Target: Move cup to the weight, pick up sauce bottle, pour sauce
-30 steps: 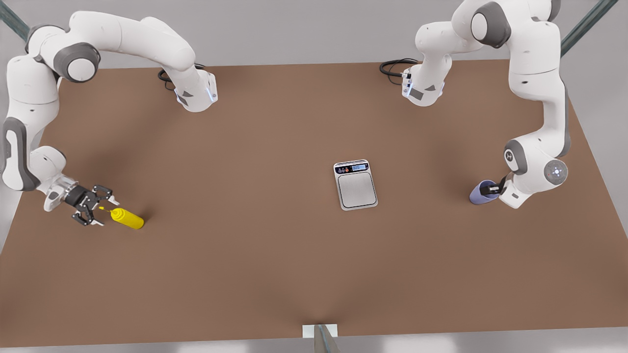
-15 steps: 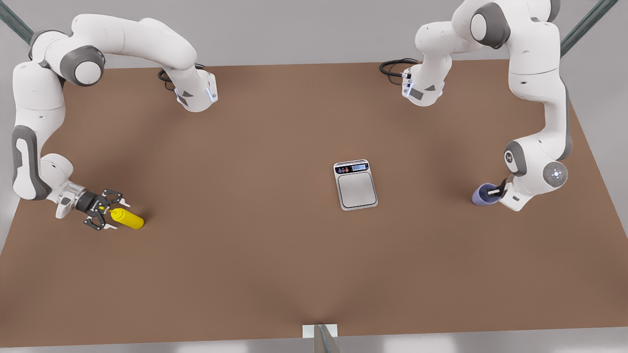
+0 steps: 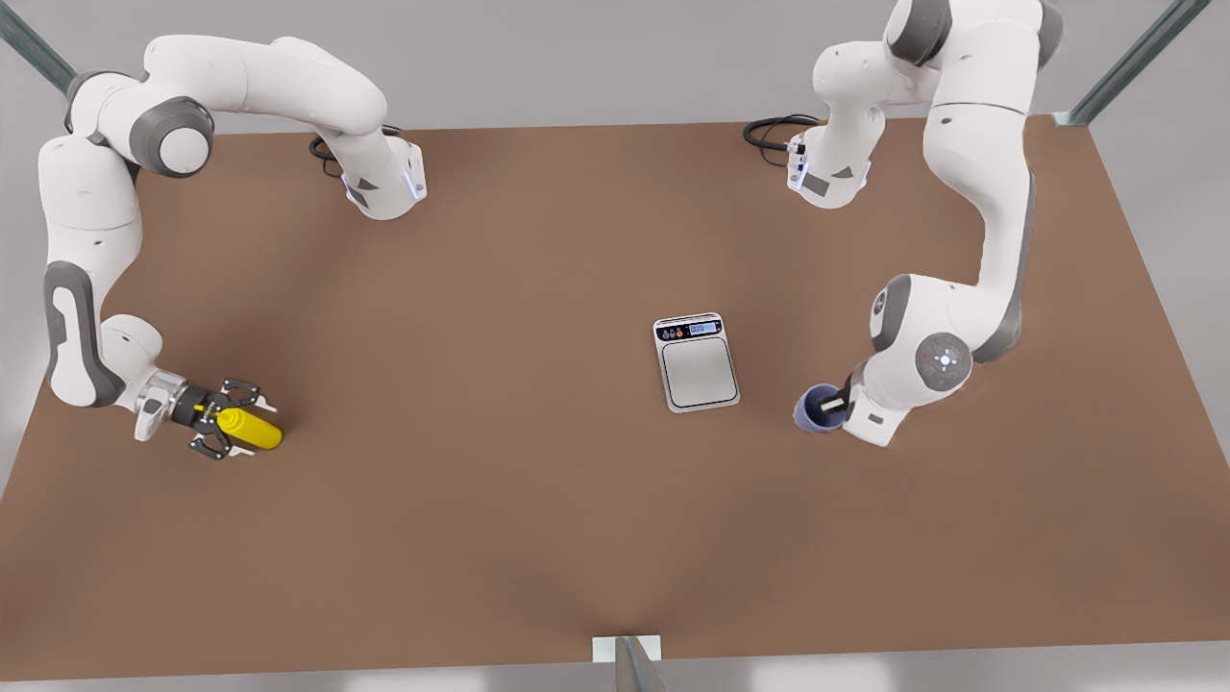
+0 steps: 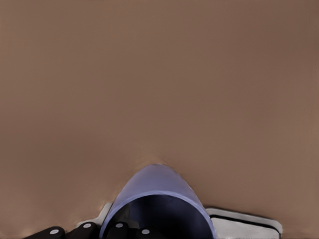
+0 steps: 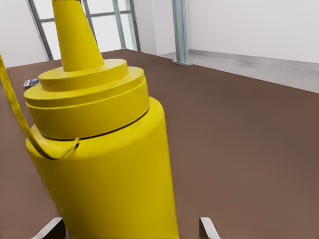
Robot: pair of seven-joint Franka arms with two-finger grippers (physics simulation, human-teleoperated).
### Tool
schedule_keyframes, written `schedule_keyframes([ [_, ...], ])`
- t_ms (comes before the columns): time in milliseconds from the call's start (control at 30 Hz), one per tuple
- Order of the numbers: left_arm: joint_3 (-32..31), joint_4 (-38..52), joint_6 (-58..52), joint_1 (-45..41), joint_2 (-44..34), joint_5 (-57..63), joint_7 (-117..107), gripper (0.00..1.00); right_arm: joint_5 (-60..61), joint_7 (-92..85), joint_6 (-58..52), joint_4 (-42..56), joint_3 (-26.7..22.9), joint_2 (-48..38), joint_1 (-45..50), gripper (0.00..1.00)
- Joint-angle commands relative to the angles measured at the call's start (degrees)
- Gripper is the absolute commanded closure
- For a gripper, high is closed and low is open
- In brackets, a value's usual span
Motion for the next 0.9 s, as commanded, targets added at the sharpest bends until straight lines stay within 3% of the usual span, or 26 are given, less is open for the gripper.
schedule_keyframes([
  [0, 0.0, 0.0, -1.9, -1.5, -0.2, -3.9, -0.1, 0.79, 0.0, 0.1, 0.0, 0.0, 0.0, 0.0, 0.0, 0.17],
  [67, 0.0, -0.1, -6.2, -6.5, -0.3, -4.0, -0.8, 0.79, 0.2, 0.1, 0.1, 0.0, 0.0, 0.0, 0.4, 0.24],
  [167, -2.2, -0.3, -3.7, -12.4, 0.1, -8.1, -11.5, 0.79, 0.2, 0.1, 0.1, 0.0, 0.0, 0.0, 0.4, 0.32],
  [267, -2.7, -0.2, 4.2, -14.0, 2.0, -8.5, -22.1, 0.79, 0.4, 0.2, 0.2, 0.1, 0.0, 0.0, 0.4, 0.32],
  [533, -2.5, -7.3, 3.2, -14.0, -0.1, -7.6, -21.4, 0.79, 0.7, 0.3, 0.2, 0.2, 0.0, 0.3, 1.1, 0.38],
  [867, -2.4, -6.9, 6.1, -14.5, 2.7, -7.7, -23.0, 0.79, 0.6, 0.4, -0.3, 0.3, 0.0, 0.0, 0.9, 0.39],
])
